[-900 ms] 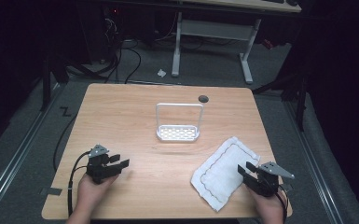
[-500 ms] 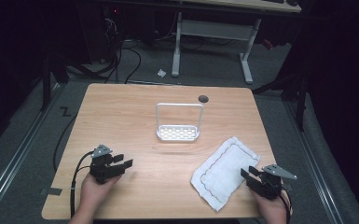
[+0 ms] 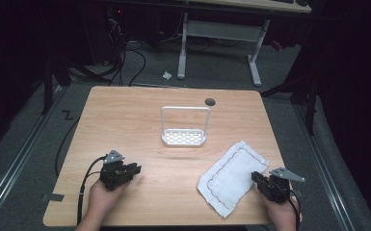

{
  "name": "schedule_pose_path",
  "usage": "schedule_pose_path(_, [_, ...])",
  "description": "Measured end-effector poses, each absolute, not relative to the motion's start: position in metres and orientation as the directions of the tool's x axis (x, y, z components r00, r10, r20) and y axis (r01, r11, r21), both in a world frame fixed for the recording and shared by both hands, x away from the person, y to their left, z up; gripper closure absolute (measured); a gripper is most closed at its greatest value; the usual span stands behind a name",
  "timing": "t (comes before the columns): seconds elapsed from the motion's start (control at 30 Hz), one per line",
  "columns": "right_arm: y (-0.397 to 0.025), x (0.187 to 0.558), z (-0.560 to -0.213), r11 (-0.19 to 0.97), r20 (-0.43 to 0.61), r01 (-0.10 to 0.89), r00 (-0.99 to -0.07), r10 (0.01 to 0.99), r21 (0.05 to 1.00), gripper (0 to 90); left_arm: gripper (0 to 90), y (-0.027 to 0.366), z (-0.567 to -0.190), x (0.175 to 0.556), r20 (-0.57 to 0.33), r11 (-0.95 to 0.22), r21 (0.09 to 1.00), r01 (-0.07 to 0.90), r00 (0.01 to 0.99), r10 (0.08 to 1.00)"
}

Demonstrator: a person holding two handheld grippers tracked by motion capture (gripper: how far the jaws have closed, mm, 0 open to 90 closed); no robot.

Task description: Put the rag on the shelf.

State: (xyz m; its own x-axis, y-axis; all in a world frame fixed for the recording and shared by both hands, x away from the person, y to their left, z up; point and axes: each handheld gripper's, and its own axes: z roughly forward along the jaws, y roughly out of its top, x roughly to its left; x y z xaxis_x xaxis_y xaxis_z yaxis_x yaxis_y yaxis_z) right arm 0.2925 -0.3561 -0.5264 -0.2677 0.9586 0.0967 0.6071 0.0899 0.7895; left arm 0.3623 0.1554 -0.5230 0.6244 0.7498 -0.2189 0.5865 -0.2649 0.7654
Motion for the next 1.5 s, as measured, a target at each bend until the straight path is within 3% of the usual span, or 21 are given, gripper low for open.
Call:
schedule_pose_path(0.13, [-0.358,0.302,-0.528,0.102,0.075,0.630,-0.247,0.966,0.770,90.0,83.5,0.155,-0.524,0.361,-0.213,-0.279,0.759,0.588,0.630,0.747])
schedule_pose_path(0.3, [-0.360,0.315,-0.533,0.091,0.104,0.660,-0.250,0.963,0.745,90.0,75.7,0.159,-0.526,0.361,-0.240,-0.281,0.749,0.600,0.641,0.730])
schedule_pose_path(0.4, [-0.357,0.317,-0.534,0.094,0.102,0.656,-0.254,0.962,0.749,90.0,75.4,0.158,-0.526,0.360,-0.236,-0.287,0.750,0.596,0.646,0.726])
schedule_pose_path(0.7, [-0.313,0.326,-0.534,0.185,0.090,0.636,-0.375,0.923,0.749,90.0,82.8,0.134,-0.523,0.355,-0.226,-0.320,0.766,0.558,0.699,0.678])
schedule_pose_path(1.13, [-0.235,0.329,-0.533,0.363,0.050,0.568,-0.583,0.811,0.738,90.0,87.0,0.048,-0.522,0.361,-0.195,-0.435,0.754,0.492,0.800,0.567])
schedule_pose_path(1.5, [-0.221,0.328,-0.534,0.378,0.055,0.552,-0.614,0.787,0.744,90.0,89.8,0.045,-0.531,0.346,-0.148,-0.511,0.727,0.460,0.830,0.537])
